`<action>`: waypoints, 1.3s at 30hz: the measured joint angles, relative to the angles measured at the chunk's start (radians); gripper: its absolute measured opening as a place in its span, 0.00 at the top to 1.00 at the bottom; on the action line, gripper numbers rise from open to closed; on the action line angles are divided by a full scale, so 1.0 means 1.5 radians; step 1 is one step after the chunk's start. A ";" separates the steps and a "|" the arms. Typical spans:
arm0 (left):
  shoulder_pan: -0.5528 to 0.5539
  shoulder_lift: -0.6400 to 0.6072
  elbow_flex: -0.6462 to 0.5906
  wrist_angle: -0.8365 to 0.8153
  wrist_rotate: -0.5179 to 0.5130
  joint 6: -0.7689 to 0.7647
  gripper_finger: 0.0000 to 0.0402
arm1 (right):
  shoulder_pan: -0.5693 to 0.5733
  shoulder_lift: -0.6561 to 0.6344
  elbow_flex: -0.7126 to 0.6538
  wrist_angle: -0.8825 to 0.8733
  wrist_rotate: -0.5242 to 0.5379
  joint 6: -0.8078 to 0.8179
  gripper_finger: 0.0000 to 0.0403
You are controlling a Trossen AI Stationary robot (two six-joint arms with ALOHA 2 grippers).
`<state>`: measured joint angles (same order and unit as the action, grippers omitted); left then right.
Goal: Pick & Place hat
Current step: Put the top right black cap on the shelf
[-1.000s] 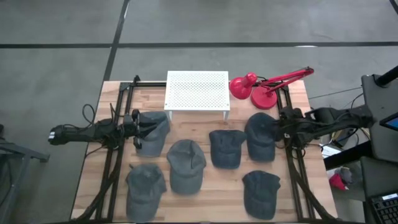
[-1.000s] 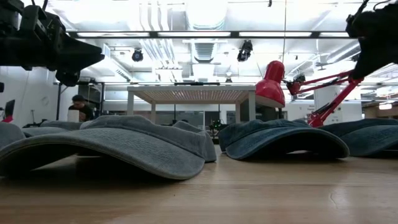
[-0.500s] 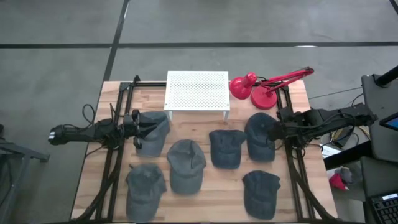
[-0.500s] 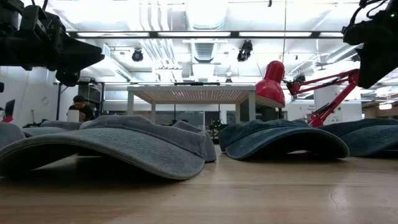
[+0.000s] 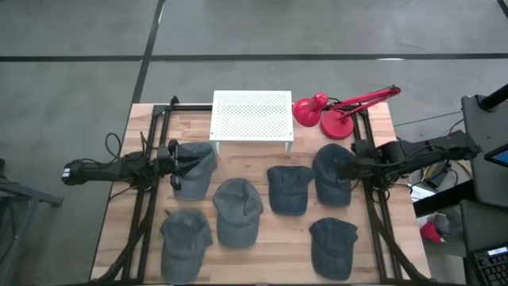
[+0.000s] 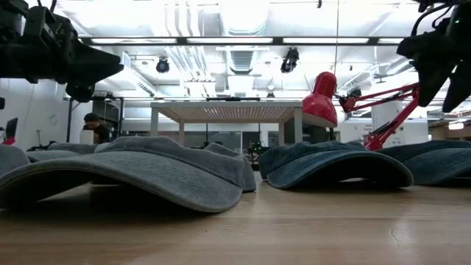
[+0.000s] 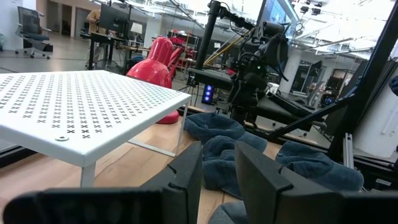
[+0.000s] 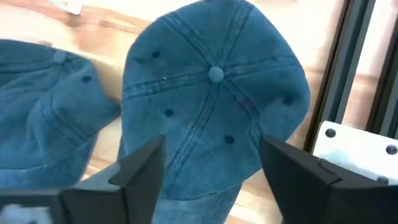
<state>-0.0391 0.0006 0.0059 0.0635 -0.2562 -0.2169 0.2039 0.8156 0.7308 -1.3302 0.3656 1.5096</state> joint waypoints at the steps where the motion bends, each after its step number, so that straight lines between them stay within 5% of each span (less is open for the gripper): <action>1: 0.000 0.000 0.000 0.000 0.000 0.000 0.75 | 0.000 0.008 0.000 0.002 0.000 0.002 0.32; 20: 0.000 0.000 0.000 0.000 0.000 -0.035 0.75 | -0.005 0.166 0.001 -0.001 -0.051 -0.013 0.35; 39: 0.000 0.000 0.000 0.000 0.000 -0.072 0.75 | -0.107 0.367 0.002 -0.021 -0.065 0.038 0.36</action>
<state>-0.0387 0.0006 0.0059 0.0635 -0.2558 -0.3256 0.0436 1.3658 0.7334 -1.3611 0.2682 1.5665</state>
